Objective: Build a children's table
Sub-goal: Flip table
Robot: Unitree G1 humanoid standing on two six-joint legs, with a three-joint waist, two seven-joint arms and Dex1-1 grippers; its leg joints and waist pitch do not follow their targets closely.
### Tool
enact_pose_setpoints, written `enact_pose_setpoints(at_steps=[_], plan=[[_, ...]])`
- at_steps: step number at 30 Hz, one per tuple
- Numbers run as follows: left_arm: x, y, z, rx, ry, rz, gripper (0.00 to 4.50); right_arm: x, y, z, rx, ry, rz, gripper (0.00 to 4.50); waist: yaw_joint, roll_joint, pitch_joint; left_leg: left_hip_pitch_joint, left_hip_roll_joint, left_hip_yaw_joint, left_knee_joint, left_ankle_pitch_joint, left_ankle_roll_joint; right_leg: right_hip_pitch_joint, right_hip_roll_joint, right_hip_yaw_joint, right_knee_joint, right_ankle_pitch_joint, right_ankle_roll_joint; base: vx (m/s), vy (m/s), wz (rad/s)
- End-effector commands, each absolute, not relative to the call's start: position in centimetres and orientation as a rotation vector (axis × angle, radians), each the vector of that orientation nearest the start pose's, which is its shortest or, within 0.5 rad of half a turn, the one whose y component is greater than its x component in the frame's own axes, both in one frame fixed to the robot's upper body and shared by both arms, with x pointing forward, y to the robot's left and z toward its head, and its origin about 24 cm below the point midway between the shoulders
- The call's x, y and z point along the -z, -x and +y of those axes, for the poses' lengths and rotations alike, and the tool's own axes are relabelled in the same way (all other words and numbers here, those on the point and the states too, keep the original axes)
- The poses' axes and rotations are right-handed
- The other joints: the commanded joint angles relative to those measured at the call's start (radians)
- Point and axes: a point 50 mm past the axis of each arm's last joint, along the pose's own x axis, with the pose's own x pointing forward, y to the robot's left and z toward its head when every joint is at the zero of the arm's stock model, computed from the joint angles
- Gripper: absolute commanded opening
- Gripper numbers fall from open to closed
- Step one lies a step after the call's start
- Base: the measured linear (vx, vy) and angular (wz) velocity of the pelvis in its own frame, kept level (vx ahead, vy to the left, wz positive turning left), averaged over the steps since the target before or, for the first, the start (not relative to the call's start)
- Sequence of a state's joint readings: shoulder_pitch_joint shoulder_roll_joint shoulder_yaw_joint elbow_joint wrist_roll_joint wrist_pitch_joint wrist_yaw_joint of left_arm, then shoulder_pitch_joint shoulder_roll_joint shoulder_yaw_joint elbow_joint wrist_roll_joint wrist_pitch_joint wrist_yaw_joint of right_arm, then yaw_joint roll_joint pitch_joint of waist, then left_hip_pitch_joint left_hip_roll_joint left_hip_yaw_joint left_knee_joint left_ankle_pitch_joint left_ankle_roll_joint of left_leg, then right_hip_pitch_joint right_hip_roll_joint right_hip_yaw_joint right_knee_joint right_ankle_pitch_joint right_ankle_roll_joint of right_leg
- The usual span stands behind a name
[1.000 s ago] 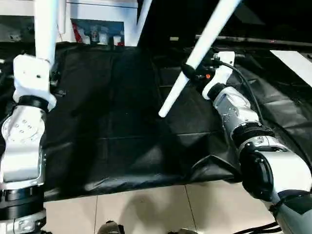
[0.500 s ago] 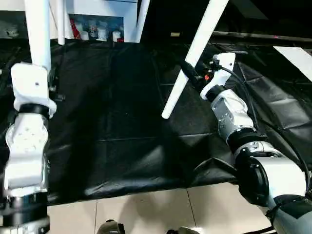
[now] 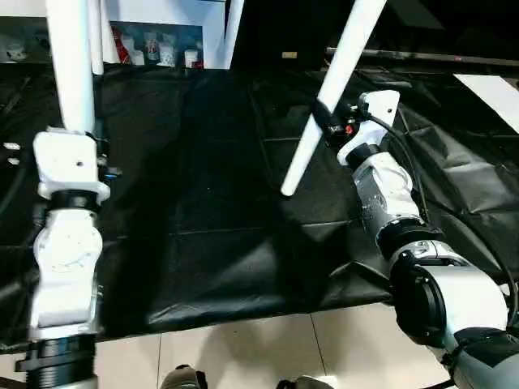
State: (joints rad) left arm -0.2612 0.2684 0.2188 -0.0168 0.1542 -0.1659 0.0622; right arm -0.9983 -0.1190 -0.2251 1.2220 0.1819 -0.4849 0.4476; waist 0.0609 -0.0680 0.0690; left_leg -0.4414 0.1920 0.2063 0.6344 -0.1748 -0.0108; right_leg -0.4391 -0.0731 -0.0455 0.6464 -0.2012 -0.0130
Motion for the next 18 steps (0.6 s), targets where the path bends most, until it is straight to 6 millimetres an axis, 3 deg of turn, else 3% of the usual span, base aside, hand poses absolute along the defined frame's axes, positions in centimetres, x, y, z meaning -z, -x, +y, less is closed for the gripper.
enact_pose_setpoints(at_steps=[1, 5, 9, 13, 18], plan=[[-16.8, -28.6, 20.5, -0.156, -0.442, -0.611, 1.59, -17.8, -39.8, -11.6, -0.460, 0.050, -0.490, 1.67, 0.008, 0.013, -0.105, 0.059, 0.043, -0.019, -0.044, 0.105, 0.150, 0.063, -0.053, 0.030, -0.021, 0.238, -0.279, 0.000, 0.000, 0.00], [-17.2, -29.5, 20.1, -0.163, -0.438, -0.648, 1.59, -18.3, -39.9, -11.3, -0.438, 0.056, -0.504, 1.67, 0.011, 0.004, -0.106, 0.060, 0.042, -0.018, -0.044, 0.108, 0.150, 0.062, -0.054, 0.031, -0.020, 0.232, -0.270, 0.000, 0.000, 0.00], [-18.4, -29.9, 19.9, -0.196, -0.439, -0.759, 1.59, -19.0, -40.0, -10.7, -0.419, 0.073, -0.536, 1.67, 0.015, 0.008, -0.106, 0.062, 0.041, -0.018, -0.042, 0.124, 0.153, 0.059, -0.052, 0.030, -0.018, 0.235, -0.260, 0.000, 0.000, 0.00], [-18.9, -30.2, 19.8, -0.198, -0.431, -0.807, 1.59, -19.2, -39.9, -10.1, -0.434, 0.106, -0.556, 1.67, 0.017, 0.005, -0.110, 0.062, 0.039, -0.018, -0.038, 0.159, 0.160, 0.059, -0.052, 0.030, -0.013, 0.274, -0.260, 0.000, 0.000, 0.00], [-19.6, -30.8, 19.7, -0.191, -0.430, -0.851, 1.59, -19.4, -39.7, -9.8, -0.433, 0.135, -0.580, 1.67, 0.022, 0.001, -0.107, 0.065, 0.039, -0.016, -0.039, 0.144, 0.153, 0.057, -0.052, 0.031, -0.014, 0.252, -0.255, 0.000, 0.000, 0.00]])
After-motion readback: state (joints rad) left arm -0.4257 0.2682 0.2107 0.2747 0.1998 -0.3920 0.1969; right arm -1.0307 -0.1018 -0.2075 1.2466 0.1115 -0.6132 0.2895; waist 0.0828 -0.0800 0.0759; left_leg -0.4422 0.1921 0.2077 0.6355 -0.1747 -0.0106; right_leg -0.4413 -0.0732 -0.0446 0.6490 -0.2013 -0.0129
